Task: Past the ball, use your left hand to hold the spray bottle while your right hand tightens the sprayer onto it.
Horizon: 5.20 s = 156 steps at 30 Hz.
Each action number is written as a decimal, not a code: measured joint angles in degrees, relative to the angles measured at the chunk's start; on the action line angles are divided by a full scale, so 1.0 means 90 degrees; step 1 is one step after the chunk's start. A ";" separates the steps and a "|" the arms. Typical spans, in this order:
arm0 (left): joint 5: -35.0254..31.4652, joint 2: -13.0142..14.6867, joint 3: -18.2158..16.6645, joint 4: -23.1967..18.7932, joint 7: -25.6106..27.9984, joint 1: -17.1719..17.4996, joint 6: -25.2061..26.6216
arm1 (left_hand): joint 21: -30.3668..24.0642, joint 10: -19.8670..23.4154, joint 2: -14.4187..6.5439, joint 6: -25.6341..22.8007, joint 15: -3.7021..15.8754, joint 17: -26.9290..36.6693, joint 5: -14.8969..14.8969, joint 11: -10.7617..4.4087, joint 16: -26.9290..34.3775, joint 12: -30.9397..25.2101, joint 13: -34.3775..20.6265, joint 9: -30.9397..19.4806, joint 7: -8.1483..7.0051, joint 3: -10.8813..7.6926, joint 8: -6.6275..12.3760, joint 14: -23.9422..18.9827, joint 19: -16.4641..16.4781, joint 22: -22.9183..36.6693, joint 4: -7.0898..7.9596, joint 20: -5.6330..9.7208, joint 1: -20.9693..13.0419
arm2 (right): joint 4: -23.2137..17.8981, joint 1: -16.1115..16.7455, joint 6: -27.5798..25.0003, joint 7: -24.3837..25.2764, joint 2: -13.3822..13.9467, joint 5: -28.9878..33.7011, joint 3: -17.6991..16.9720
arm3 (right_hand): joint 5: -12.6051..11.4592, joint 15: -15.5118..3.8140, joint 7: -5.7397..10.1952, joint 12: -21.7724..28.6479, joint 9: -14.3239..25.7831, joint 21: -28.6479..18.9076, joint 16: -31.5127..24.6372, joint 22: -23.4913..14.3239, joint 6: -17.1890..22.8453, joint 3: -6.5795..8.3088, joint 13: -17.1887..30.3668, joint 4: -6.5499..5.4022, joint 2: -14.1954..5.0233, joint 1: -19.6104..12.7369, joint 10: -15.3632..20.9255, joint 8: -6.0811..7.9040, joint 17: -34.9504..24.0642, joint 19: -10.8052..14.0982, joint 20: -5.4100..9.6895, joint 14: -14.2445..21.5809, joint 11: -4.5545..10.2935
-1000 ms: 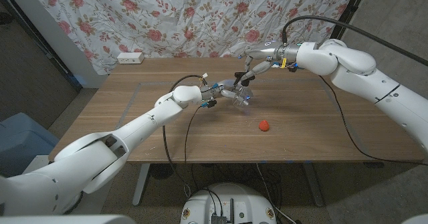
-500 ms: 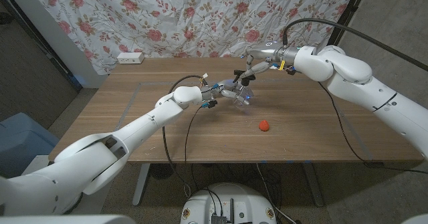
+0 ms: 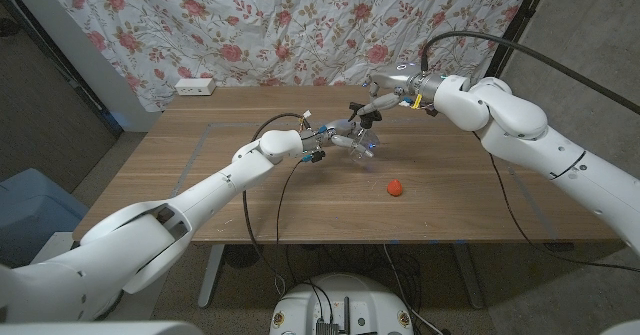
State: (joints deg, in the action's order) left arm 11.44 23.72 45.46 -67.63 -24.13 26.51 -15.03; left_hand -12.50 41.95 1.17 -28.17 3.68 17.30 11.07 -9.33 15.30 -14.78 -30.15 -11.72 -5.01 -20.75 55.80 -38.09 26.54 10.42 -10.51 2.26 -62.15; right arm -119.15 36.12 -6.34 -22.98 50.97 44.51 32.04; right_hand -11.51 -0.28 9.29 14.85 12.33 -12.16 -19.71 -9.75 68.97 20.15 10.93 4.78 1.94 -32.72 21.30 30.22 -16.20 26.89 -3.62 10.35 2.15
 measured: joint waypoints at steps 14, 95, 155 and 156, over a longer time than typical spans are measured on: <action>0.0014 0.0006 -0.0002 -0.0031 0.0000 0.0036 0.0001 | 0.0000 0.0002 0.0000 0.0000 0.0000 0.0000 0.0000 0.0002 -0.0001 0.0002 0.0001 0.0000 0.0000 0.0000 -0.0018 0.0001 0.0000 0.0000 0.0000 0.0000 0.0000 | -0.0264 0.0181 -0.0707 -0.0050 -0.0198 0.0411 0.0153 | 0.0042 -0.0080 -0.0048 0.0000 0.0050 0.0000 -0.0071 0.0001 0.0468 0.0057 0.0000 0.0137 -0.0110 -0.0111 0.0252 0.0229 -0.0001 0.0130 0.0039 0.0243 0.0023; 0.0020 -0.0176 -0.0150 0.0117 0.0699 0.0198 -0.0065 | 0.0000 0.0046 0.0000 0.0000 -0.0001 0.0016 0.0000 0.0046 0.0000 0.0048 -0.0029 -0.0002 0.0001 -0.0056 0.0018 0.0003 0.0022 0.0000 -0.0055 -0.0023 0.0000 | -0.0420 0.0158 -0.3406 0.0288 -0.1099 0.0307 0.0655 | 0.0042 0.0251 -0.0658 -0.0247 0.0102 0.0081 -0.0187 -0.0030 0.0631 -0.0028 -0.0014 0.0041 0.0215 0.0203 0.1077 0.0868 0.0085 0.0398 -0.0147 0.0954 -0.0426; 0.0216 0.0467 -0.0829 -0.1438 0.2178 0.1462 0.0382 | 0.0049 -0.0023 0.0000 0.0000 -0.0022 -0.0003 0.0000 -0.0090 -0.0038 0.0164 0.0069 0.0074 0.0001 -0.0054 -0.0088 0.0003 -0.0127 0.0000 -0.0053 -0.0057 0.0000 | -0.0326 0.0276 -0.3212 0.1519 -0.0641 -0.2153 0.0093 | -0.0254 0.0851 -0.0665 -0.0375 -0.0216 0.0154 0.0591 0.0017 -0.3929 -0.0897 0.0027 -0.0263 0.0276 0.2067 0.0009 -0.1994 0.0204 -0.0195 -0.0757 0.0146 -0.0919; 0.0226 0.0474 -0.0844 -0.1452 0.2198 0.1485 0.0382 | 0.0049 -0.0047 0.0000 0.0000 -0.0022 -0.0003 0.0000 -0.0113 -0.0055 0.0164 0.0075 0.0088 0.0001 -0.0043 -0.0119 0.0003 -0.0127 0.0000 -0.0043 -0.0057 0.0000 | -0.0298 0.0316 -0.3187 0.1644 -0.0658 -0.2236 0.0064 | -0.0254 0.0851 -0.0636 -0.0375 -0.0216 0.0154 0.0591 0.0017 -0.3963 -0.0906 0.0028 -0.0254 0.0276 0.2067 0.0006 -0.2017 0.0204 -0.0221 -0.0731 0.0146 -0.0916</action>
State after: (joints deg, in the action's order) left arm 13.47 27.98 37.86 -80.70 -4.34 39.88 -11.59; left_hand -12.06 41.53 1.17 -28.17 3.49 17.27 11.07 -10.35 14.80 -13.31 -29.48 -10.93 -5.00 -21.14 54.72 -38.06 25.39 10.42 -10.90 1.74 -62.15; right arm -121.83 38.97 -35.02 -8.19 45.05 24.39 32.62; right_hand -13.80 7.37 3.57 11.48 10.39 -10.77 -14.39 -9.60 33.30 12.00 11.18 2.49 4.42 -14.12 21.36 12.07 -14.36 24.90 -10.20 11.67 -6.10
